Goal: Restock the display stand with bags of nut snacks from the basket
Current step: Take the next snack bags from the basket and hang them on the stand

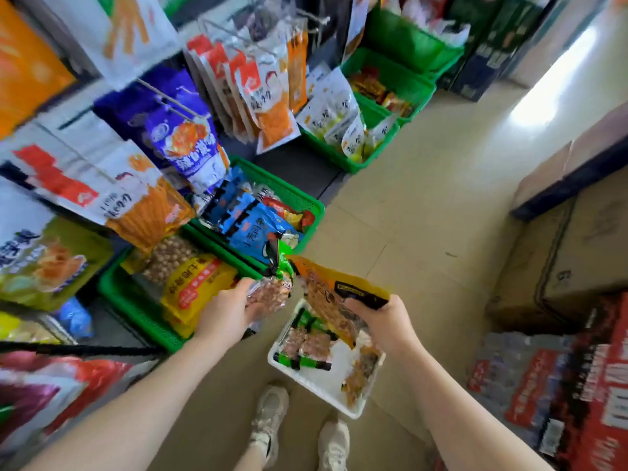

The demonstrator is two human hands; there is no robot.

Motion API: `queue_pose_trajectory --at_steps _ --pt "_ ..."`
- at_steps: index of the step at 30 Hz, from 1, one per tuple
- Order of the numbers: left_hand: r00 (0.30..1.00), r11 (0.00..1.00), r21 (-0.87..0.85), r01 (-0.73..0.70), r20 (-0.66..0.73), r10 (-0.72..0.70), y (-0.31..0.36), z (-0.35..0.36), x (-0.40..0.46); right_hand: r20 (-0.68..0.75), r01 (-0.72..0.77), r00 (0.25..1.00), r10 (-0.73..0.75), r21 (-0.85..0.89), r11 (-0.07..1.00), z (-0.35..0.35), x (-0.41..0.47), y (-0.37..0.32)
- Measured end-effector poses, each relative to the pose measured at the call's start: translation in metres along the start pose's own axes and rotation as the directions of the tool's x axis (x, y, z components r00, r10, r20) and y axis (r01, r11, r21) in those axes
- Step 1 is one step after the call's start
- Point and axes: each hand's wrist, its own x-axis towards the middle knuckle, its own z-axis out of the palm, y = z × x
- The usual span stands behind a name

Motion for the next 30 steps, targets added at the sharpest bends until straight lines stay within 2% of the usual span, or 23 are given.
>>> queue_pose_trajectory --at_steps 4,8,11,15,18,20,24,26,28,30 --pt "0.973 0.993 -0.078 0.094 -0.202 -0.108 -0.009 -0.075 -0.067 0.011 0.202 0.979 -0.203 0.037 0.979 0.001 -0.042 -0.075" --pt "0.882 0.959 -0.213 0.185 -0.395 -0.258 -0.026 -0.142 -0.146 0.092 0.471 0.88 -0.465 -0.049 0.881 0.024 -0.088 -0.142" --pt "0.778 0.936 -0.273 0.223 -0.529 -0.339 -0.05 -0.191 -0.205 0.216 0.59 0.79 -0.574 -0.009 0.807 0.055 -0.123 -0.188" --pt "0.584 0.91 -0.327 0.254 -0.699 -0.414 -0.096 -0.245 -0.279 0.335 0.657 0.684 -0.648 0.103 0.747 0.11 -0.178 -0.241" --pt "0.44 0.899 -0.311 0.307 -0.792 -0.424 -0.13 -0.281 -0.329 0.355 0.733 0.585 -0.729 0.153 0.663 0.156 -0.224 -0.28" --pt "0.375 0.91 -0.252 0.33 -0.85 -0.371 -0.155 -0.304 -0.359 0.35 0.77 0.545 -0.762 0.15 0.62 0.188 -0.251 -0.303" --pt "0.325 0.905 -0.141 0.402 -0.902 -0.285 -0.211 -0.353 -0.408 0.297 0.881 0.395 -0.87 0.145 0.45 0.246 -0.303 -0.342" --pt "0.312 0.908 -0.098 0.407 -0.919 -0.239 -0.241 -0.376 -0.423 0.263 0.907 0.355 -0.897 0.136 0.399 0.273 -0.327 -0.358" --pt "0.276 0.929 -0.139 0.343 -0.93 -0.241 -0.268 -0.396 -0.426 0.231 0.91 0.359 -0.904 0.128 0.394 0.297 -0.341 -0.373" --pt "0.251 0.931 -0.265 0.25 -0.911 -0.326 -0.286 -0.416 -0.417 0.203 0.892 0.399 -0.894 0.14 0.43 0.316 -0.35 -0.387"
